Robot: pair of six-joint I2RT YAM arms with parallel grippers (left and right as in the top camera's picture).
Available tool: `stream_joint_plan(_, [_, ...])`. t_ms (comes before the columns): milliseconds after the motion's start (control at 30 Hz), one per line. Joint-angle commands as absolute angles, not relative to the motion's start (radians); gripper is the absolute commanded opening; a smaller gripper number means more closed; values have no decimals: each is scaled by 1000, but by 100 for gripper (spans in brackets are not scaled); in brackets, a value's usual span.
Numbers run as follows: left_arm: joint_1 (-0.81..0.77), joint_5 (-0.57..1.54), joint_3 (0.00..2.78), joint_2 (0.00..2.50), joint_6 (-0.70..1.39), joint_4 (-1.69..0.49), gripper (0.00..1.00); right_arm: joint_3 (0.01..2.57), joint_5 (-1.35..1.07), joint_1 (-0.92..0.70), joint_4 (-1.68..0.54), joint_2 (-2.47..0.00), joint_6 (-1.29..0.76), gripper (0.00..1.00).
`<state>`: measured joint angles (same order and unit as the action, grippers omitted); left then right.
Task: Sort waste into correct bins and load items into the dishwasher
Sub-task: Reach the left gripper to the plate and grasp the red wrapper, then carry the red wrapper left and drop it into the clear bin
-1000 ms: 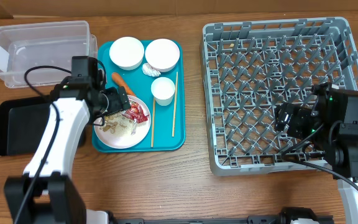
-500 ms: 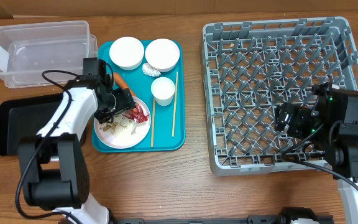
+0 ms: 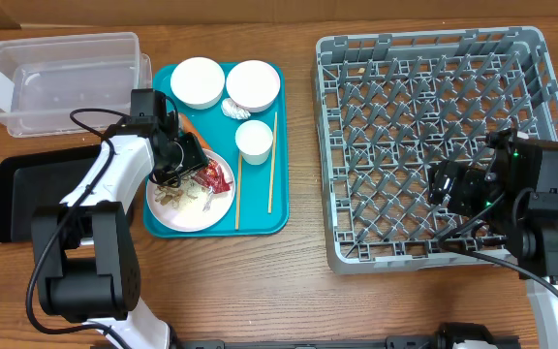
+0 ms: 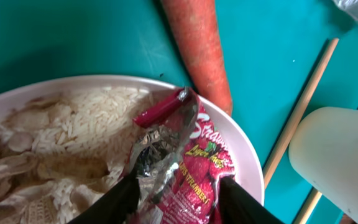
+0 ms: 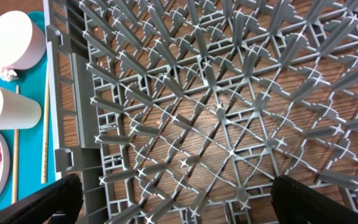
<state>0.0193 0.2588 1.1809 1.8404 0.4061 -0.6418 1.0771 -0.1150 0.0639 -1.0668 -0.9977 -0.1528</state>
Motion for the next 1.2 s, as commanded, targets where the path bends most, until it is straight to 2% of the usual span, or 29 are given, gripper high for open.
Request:
stream_joint_plan(0, [12,275,1201,1850,408,-632,42,1101,-105,67,-1065,-992,-146,100])
stream_joint_plan(200, [13,274,1201,1850,408,-625,8,1101,-105,67,-1065,-992,-146,100])
stream_joint_plan(300, [13,274,1205,1850,394,-619,5,1101,-105,67,-1065,-992,-146,100])
stream_joint_plan(567, [16,255,1352,1836,309,-732,4,1101,-105,67,-1065,-992,-146,100])
stream_joint_plan(833, [66,97,1653,1814,284,-889,4,1101,-105,67,-1077,-992,-146,100])
stream_joint_plan(1167, [205,-82,1740,1818,300,-717,4,1101,-105,67,-1096,-992,-146,100])
